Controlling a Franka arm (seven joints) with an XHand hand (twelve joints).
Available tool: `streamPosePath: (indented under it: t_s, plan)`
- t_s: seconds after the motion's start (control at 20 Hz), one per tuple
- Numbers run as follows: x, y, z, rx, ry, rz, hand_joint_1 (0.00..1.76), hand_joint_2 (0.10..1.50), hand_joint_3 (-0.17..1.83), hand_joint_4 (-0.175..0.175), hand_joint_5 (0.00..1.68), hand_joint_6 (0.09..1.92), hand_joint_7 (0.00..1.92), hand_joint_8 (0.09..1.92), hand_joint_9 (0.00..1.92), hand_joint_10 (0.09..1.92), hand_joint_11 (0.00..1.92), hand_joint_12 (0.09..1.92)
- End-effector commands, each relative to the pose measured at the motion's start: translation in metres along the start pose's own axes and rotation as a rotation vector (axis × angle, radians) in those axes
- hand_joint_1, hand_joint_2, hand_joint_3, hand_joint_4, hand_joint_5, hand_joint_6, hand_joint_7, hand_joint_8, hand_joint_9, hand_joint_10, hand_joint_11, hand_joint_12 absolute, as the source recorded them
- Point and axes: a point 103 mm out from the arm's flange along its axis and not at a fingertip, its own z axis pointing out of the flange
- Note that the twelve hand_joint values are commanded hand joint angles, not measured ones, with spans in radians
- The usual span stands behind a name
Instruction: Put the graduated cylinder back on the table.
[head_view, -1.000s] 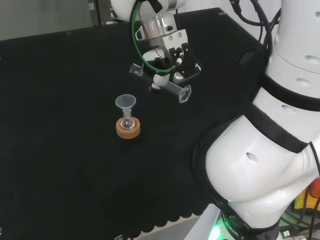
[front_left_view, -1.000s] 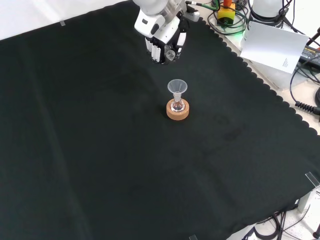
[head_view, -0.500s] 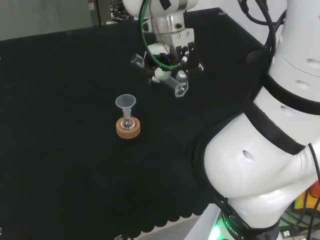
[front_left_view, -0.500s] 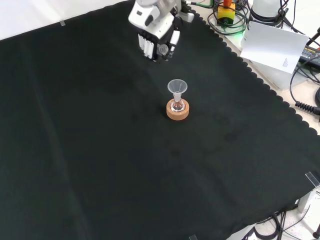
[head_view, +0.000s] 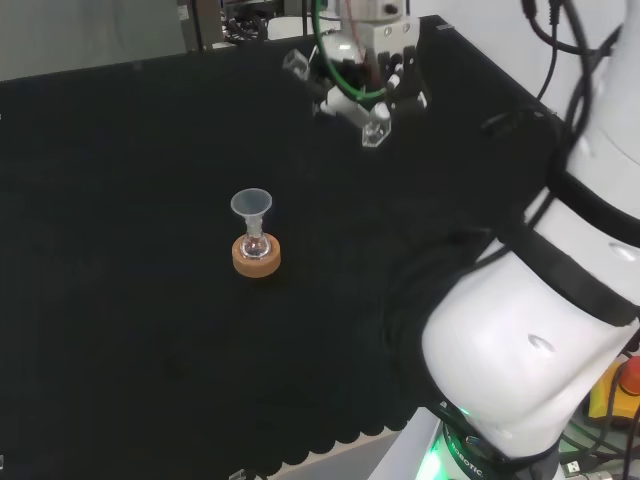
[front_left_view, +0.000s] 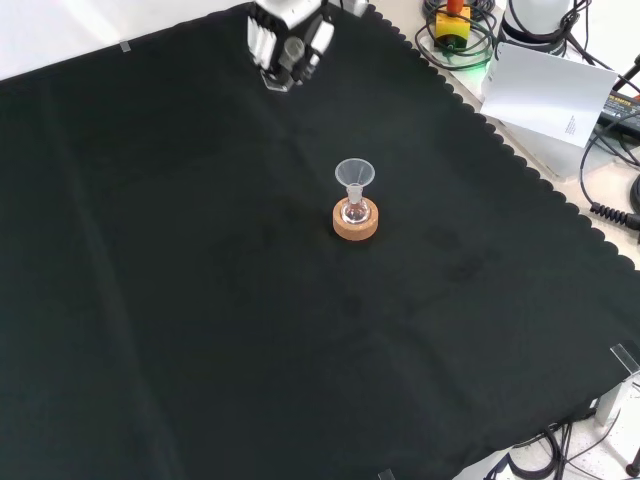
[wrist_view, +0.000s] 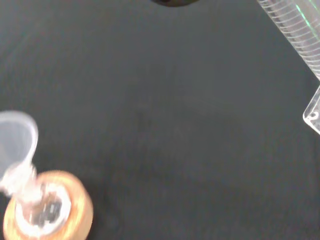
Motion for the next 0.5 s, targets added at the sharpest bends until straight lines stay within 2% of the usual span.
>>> streamPosePath:
  t_s: [0.05, 0.5]
  plan:
    - [0.0214, 0.0570, 0.1007, -0.008, 0.307, -0.170, 1.23, 1.18, 0.00, -0.175, 0.83, 1.21, 0.86, 1.21, 1.37, 0.09, 1.12, 0.81]
    - [0.0295, 0.0634, 0.1092, 0.006, 0.341, -0.192, 1.23, 1.18, 0.00, -0.175, 0.83, 1.20, 0.86, 1.21, 1.37, 0.09, 1.12, 0.81]
